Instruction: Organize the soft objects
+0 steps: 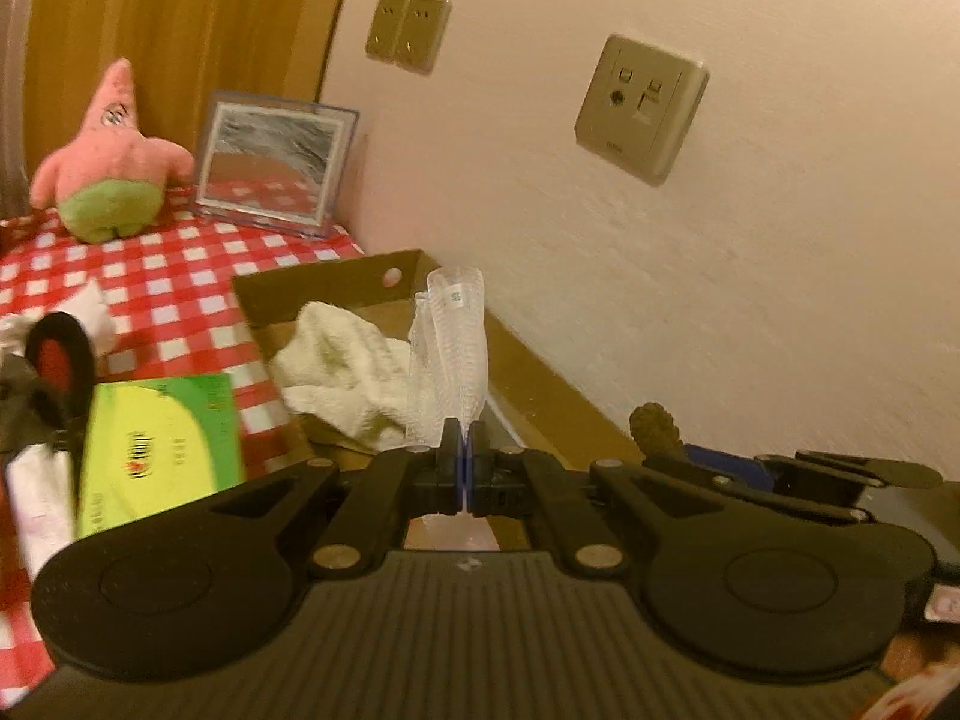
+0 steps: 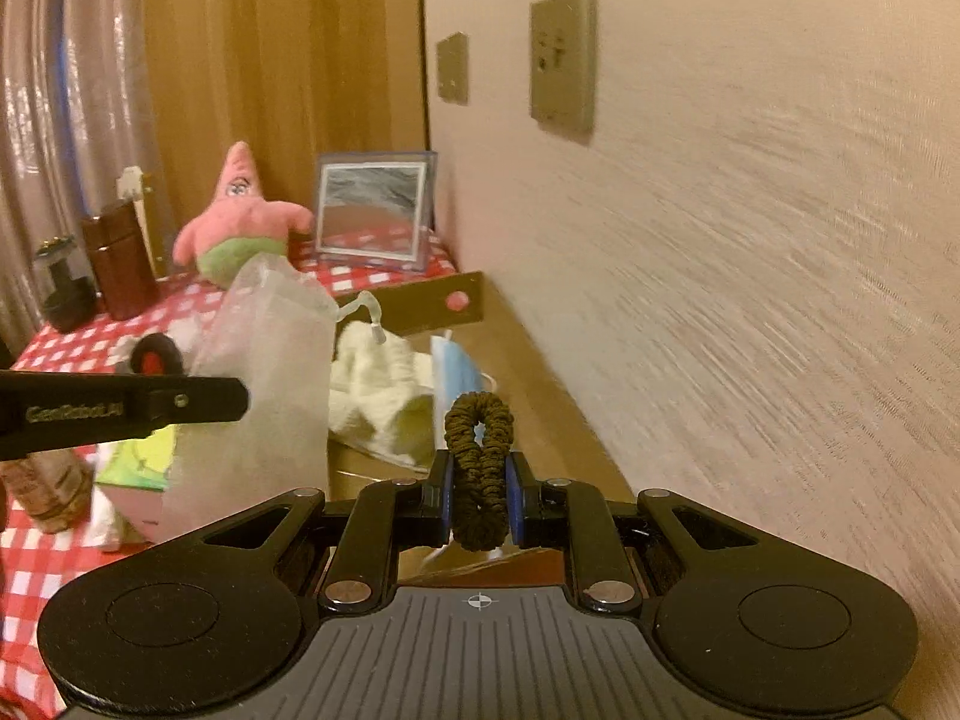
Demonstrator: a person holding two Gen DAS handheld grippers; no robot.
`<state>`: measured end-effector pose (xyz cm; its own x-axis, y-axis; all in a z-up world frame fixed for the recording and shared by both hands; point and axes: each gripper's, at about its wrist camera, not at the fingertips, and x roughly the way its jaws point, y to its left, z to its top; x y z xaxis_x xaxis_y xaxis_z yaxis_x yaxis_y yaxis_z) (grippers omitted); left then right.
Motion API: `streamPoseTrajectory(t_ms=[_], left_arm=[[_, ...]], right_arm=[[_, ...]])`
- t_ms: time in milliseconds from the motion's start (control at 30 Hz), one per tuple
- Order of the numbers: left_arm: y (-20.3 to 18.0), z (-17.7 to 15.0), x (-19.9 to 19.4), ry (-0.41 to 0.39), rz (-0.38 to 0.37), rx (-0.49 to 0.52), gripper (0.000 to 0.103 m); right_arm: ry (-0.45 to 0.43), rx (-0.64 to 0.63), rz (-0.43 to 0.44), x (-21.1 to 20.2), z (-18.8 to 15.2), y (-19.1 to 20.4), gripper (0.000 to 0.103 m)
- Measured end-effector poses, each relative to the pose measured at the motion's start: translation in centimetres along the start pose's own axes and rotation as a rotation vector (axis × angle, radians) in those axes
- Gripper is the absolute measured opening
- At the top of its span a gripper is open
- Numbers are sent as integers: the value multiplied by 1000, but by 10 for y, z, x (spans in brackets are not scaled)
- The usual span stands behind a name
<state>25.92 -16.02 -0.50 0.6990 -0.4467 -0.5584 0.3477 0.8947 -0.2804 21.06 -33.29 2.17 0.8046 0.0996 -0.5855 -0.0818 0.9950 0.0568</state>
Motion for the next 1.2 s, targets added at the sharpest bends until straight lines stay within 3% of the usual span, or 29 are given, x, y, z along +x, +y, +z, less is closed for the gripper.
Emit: streamPoseTrajectory(t_ms=[233, 300, 367, 767, 1133, 1167, 1200], left_arm=[[9, -11, 46, 91, 17, 23, 4], [15, -15, 49, 111, 19, 22, 19], [22, -18, 43, 105, 25, 13, 24], [57, -26, -2, 55, 78, -59, 27], [57, -28, -16, 48, 73, -49, 28], [58, -29, -17, 49, 74, -50, 28], [58, -30, -17, 49, 77, -51, 28]], right_arm=[[33, 9, -2, 20, -4, -6, 18], [44, 10, 9, 26, -5, -4, 18], [53, 5, 21, 30, -5, -1, 18], [102, -5, 97, 61, -7, 11, 18], [198, 17, 32, 114, -14, -6, 18], [210, 30, 45, 116, -14, -9, 19], [211, 44, 72, 116, -15, -11, 28]])
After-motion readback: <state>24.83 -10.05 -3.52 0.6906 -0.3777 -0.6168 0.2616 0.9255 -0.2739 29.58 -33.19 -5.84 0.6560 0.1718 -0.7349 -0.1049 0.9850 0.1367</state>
